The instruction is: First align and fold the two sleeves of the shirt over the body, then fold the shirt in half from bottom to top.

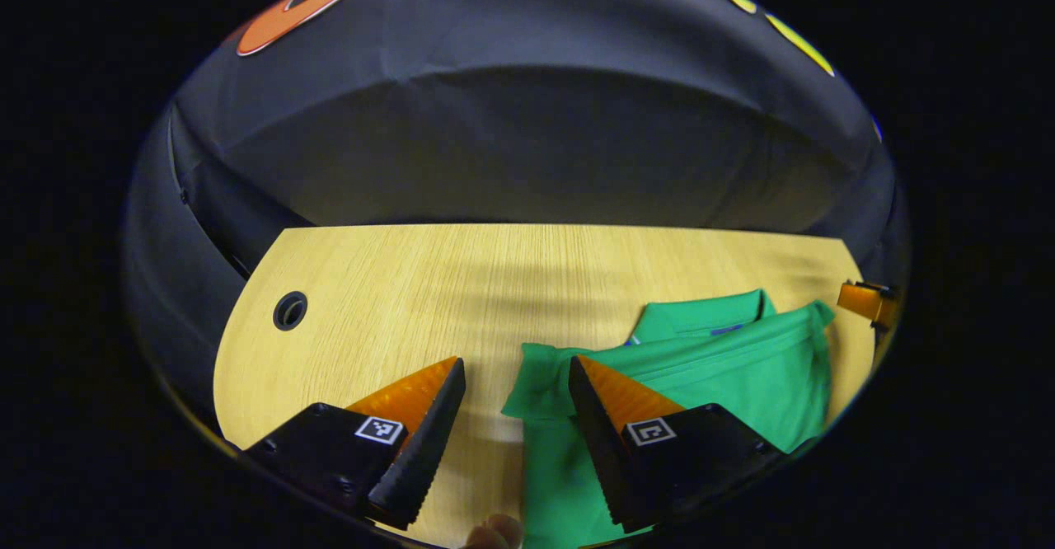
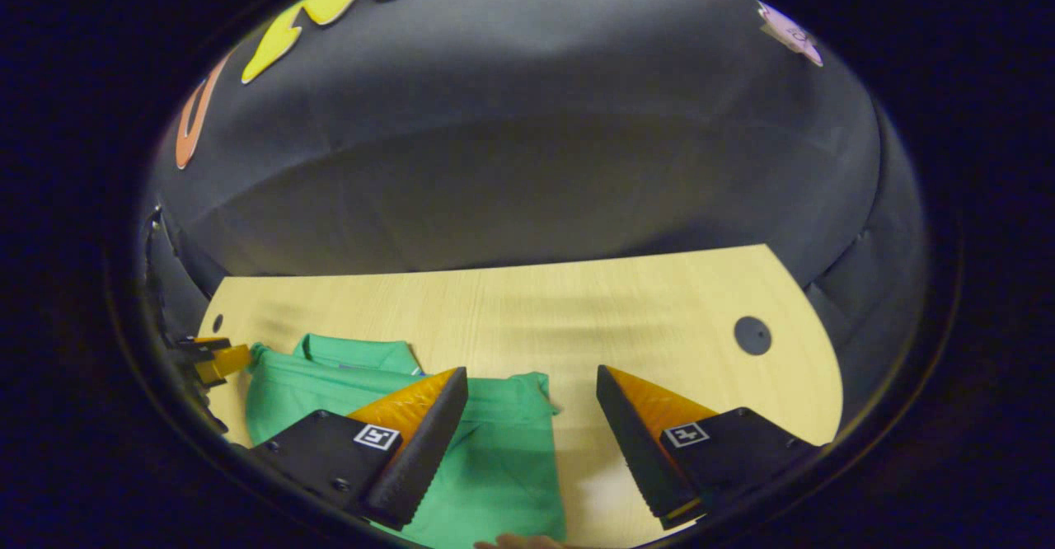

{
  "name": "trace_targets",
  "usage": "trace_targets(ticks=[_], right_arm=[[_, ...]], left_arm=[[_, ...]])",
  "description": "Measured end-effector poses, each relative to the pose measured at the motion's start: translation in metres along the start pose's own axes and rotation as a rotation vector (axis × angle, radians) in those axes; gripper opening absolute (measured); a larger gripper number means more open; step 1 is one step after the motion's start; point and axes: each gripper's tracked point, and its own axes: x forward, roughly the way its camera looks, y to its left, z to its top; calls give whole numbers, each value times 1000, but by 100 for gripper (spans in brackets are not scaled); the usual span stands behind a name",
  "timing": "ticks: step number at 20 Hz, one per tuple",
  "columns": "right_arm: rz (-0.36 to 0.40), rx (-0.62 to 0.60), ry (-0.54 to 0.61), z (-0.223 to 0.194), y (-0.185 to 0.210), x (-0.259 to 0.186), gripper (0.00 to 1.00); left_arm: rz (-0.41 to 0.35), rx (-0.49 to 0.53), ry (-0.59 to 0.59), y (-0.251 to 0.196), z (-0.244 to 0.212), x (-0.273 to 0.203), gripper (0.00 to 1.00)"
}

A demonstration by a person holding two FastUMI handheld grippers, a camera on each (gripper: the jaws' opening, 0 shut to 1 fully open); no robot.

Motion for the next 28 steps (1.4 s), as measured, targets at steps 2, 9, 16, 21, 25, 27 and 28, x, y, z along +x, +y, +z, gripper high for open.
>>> trace_targets(ticks=[2,9,16,21,25,27,28], right_arm=[[2,3,-46,18,5,-27,100],[10,-57,-232,67,9,-166,96],[-33,-58,-489,104,-13,-314,96],[-13,-24,-541,82,-20,-387,96],[-21,-51,-607,63,-20,-435,96],[-3,-96,-620,45,-8,-453,96],[-6,-115,-623,35,-6,-461,96]], left_arm=[[-10,-13,-40,-2,14,-22,84],[-52,-58,-232,-8,69,-158,92],[-39,-39,-403,-15,63,-299,96],[28,14,-596,-17,67,-386,96],[83,79,-699,-11,49,-442,96],[101,94,-707,-11,35,-458,96],[87,93,-706,-18,28,-463,96]])
